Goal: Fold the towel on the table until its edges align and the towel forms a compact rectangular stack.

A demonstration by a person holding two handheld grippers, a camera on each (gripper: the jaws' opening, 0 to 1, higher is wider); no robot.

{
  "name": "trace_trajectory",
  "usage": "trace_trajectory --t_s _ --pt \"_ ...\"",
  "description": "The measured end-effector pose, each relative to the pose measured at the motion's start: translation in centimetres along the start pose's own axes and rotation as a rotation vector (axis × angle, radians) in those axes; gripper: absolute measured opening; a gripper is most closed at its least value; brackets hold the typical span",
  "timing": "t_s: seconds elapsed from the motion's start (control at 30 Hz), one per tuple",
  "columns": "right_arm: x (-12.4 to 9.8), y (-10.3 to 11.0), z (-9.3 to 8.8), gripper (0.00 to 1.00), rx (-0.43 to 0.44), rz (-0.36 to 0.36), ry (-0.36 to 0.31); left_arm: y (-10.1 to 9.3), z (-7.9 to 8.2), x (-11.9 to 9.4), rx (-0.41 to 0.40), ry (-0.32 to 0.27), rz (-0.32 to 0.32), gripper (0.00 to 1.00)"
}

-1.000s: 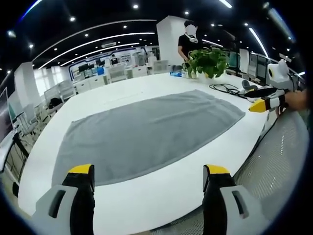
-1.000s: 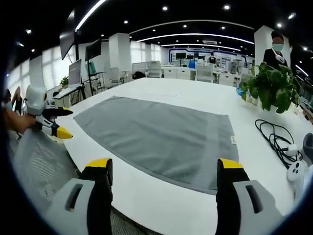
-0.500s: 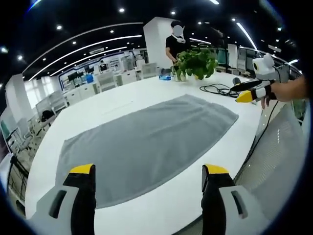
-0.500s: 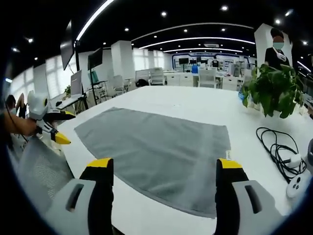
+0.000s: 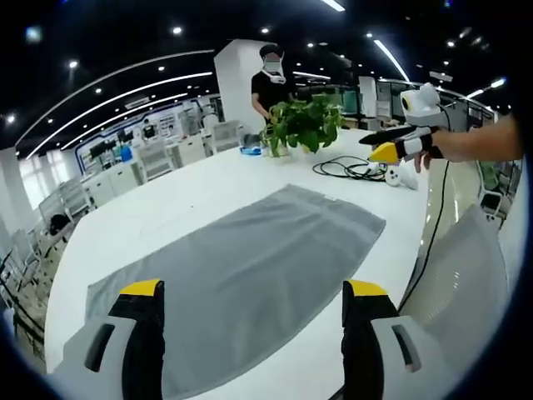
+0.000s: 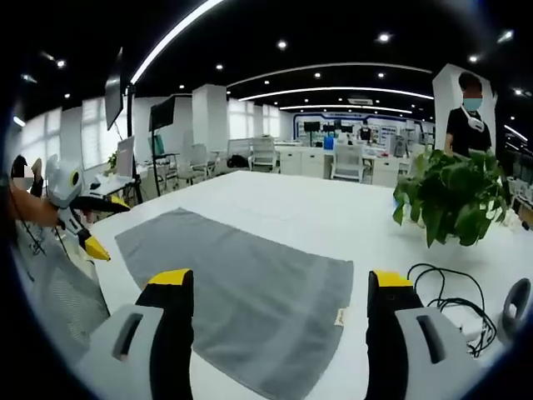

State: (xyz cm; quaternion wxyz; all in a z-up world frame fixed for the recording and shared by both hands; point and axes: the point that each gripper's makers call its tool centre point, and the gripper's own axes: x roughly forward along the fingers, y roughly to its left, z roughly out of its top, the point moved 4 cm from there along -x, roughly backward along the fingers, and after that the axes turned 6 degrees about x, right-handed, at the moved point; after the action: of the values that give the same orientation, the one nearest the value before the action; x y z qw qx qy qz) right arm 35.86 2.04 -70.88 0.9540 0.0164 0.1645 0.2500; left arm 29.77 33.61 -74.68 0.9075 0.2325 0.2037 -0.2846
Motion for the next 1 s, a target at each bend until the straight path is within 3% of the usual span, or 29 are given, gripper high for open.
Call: trace_trajectory --t_s 0.3,0.43,0.6,0.77,1.0 --pt "0.2 -3.4 3.1 0.86 -0.093 0.018 0.029 -3.0 2.2 2.2 0.017 -0.018 -0.064 0.88" --pt "0.5 -4.7 4.7 0.87 -0.153 0.003 0.008 -3.8 3.0 3.3 -0.003 -0.031 -0.082 0.88" --pt "1.3 -6.5 6.1 0.88 -0.132 -0.01 -0.008 -5.2 4.2 4.2 -0.02 -0.05 -0.105 0.87" --pt "3.1 -7.3 6.0 0.88 -0.129 -0.019 0.006 -6.9 5.4 5.4 0.038 -0.045 -0.144 0.87" --pt "5.2 -8.9 4.6 0.87 -0.117 -0.026 0.053 -8.0 6.9 6.7 0.031 -0.061 -0.178 0.85"
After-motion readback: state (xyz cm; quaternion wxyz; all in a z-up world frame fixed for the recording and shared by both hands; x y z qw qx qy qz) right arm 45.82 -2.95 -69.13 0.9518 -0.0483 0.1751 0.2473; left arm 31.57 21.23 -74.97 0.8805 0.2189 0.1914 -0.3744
